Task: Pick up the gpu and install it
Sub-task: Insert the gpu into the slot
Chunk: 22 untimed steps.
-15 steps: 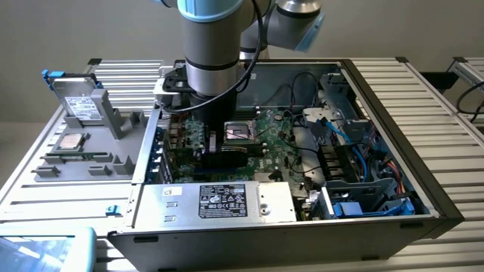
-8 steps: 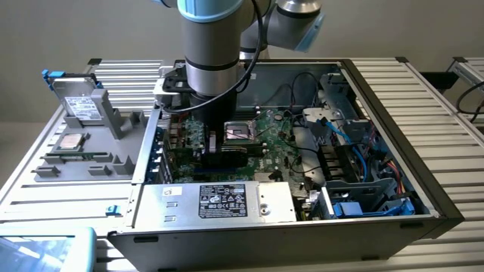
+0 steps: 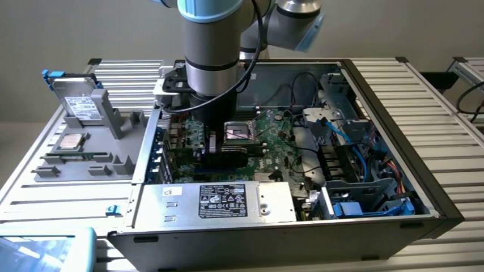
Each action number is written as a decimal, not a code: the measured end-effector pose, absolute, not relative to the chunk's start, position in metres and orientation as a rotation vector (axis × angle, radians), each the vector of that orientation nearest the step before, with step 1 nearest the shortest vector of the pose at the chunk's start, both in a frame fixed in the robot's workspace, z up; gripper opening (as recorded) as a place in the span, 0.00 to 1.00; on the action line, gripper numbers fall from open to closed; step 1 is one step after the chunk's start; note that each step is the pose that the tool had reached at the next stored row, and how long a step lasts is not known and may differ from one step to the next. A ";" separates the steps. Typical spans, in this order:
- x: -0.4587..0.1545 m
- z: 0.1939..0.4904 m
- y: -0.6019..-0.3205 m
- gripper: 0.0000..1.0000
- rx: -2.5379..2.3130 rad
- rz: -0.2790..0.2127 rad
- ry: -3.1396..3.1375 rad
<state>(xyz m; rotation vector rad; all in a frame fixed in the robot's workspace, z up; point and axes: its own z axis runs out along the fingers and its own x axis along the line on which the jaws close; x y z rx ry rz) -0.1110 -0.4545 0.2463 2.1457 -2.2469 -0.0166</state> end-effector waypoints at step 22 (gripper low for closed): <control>-0.111 0.246 -0.455 0.28 2.167 -0.014 -2.229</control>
